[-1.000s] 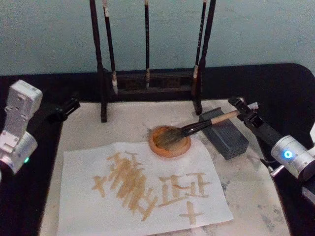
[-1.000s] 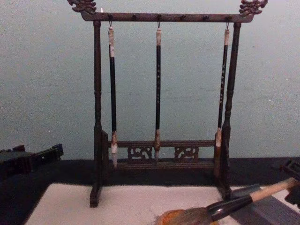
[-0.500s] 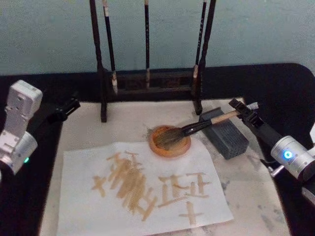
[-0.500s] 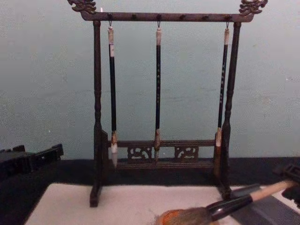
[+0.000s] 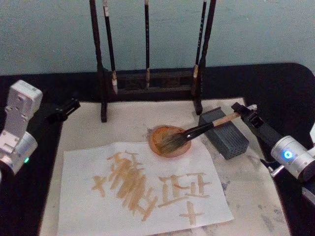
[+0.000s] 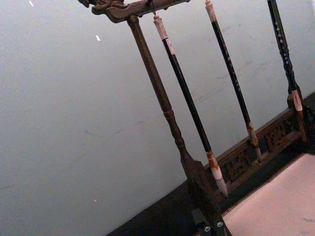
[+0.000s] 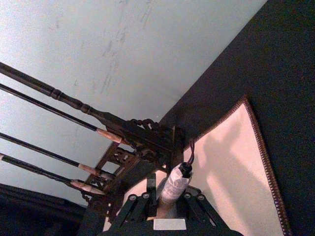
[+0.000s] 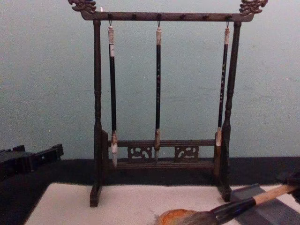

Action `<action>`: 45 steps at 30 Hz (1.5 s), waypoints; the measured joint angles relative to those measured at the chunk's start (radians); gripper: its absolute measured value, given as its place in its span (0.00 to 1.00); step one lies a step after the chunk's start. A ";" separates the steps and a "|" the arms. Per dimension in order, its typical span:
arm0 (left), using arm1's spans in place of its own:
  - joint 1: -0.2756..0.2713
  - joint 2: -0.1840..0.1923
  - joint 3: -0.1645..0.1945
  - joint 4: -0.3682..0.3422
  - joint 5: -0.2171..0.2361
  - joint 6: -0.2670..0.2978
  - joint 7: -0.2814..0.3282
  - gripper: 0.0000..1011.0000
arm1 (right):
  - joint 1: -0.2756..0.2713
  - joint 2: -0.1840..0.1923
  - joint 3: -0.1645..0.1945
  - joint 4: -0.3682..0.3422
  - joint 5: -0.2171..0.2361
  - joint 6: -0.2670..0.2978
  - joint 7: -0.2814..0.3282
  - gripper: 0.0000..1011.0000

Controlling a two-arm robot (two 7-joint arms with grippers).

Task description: Pick up the brush from the inkstone, write on the paper, then place the brush back to its original position.

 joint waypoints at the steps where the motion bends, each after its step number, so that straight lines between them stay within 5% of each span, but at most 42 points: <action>1: 0.000 0.000 0.000 0.000 0.000 0.000 0.000 0.99 | 0.000 0.000 0.000 0.000 0.000 0.000 0.000 0.21; 29: 0.000 0.000 0.000 0.000 0.000 0.000 0.000 0.99 | -0.017 0.001 0.012 -0.017 0.012 -0.028 0.017 0.19; 45: 0.000 0.000 0.000 0.000 0.000 0.000 0.000 0.99 | -0.068 0.045 0.023 -0.161 0.038 -0.056 0.052 0.16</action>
